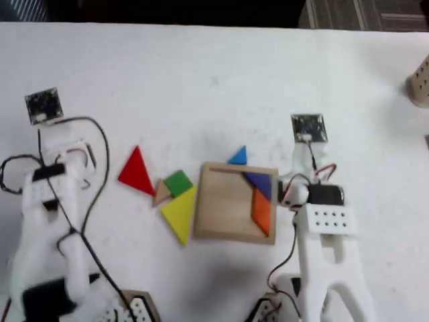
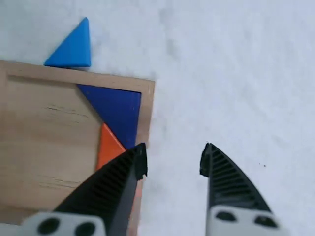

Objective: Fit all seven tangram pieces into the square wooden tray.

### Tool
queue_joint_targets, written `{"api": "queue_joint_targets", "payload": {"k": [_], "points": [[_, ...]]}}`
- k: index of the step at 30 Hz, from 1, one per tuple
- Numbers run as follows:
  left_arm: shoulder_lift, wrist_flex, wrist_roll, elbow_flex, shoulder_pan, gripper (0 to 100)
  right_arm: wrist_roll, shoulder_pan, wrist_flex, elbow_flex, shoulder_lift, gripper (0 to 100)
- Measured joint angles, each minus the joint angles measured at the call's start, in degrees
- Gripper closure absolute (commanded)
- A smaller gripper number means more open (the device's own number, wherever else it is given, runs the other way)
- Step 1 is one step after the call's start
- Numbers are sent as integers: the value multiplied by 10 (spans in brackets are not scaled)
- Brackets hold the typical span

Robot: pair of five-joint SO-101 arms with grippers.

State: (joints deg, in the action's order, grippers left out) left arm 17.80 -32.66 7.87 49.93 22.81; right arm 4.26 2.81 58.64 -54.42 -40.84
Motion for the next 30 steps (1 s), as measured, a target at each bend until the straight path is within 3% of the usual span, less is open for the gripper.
{"api": "queue_joint_targets", "payload": {"k": [9, 21, 27, 30], "points": [[-50, 0, -5, -38, 0, 980, -142, 102, -23, 76, 25, 755], [-54, 47, -7, -38, -18, 976, -347, 164, -33, 317, 337, 752], [-54, 51, -5, -38, -25, 867, -373, 165, -43, 357, 442, 753], [-54, 51, -7, -38, -40, 859, -373, 168, -48, 358, 476, 754]]}}
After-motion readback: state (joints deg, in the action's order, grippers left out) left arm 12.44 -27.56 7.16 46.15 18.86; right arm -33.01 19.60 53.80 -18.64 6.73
